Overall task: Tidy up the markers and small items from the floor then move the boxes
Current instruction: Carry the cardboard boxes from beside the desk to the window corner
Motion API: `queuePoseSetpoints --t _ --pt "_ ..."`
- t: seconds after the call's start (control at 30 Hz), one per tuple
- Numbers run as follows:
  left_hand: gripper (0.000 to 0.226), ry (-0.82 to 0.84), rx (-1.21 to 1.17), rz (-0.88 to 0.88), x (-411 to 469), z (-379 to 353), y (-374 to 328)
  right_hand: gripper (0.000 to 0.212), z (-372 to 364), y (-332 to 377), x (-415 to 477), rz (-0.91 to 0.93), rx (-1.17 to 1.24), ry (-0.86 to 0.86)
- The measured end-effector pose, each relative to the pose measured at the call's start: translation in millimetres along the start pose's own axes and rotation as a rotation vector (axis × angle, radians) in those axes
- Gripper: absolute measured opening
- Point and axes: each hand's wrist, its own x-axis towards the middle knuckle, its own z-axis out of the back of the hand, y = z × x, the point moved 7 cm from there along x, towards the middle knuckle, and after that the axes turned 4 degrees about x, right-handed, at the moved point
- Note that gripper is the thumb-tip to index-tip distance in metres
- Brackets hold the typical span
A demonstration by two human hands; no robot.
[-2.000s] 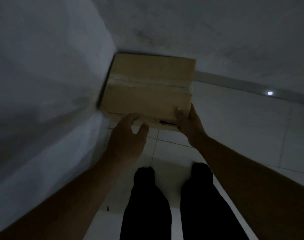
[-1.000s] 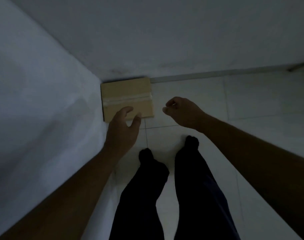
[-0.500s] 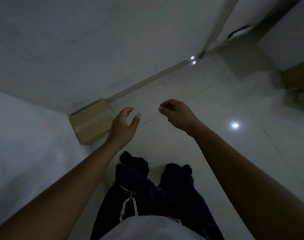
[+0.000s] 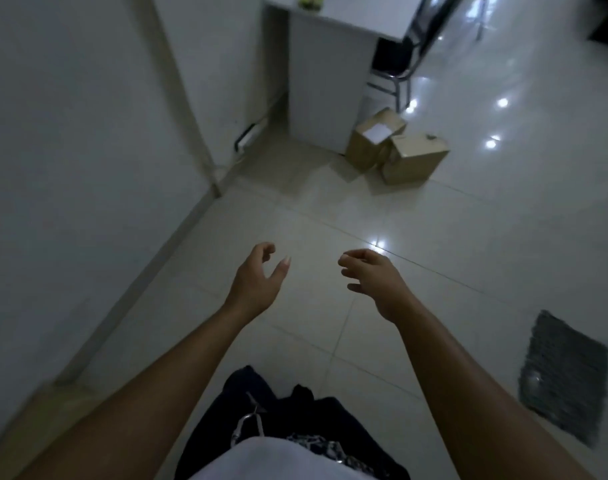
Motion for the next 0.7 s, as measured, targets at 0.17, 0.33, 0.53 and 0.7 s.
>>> queuePoseSetpoints --t 0.17,0.33,0.53,0.7 --pt "0.051 0.198 0.028 -0.132 69.0 -88.7 -79.5 0.025 105.6 4.5 22.3 0.011 0.127 -0.197" --pt "0.053 0.314 0.021 -0.190 138.8 -155.1 -133.2 0.031 177.2 11.1 65.6 -0.009 0.157 -0.298" --pt "0.052 0.439 0.077 -0.237 222.9 -208.1 -197.9 0.036 241.3 44.4 130.0 -0.083 0.132 -0.375" --pt "0.053 0.569 0.159 -0.311 294.1 -256.5 -262.2 0.035 297.9 78.1 183.3 -0.087 0.156 -0.482"
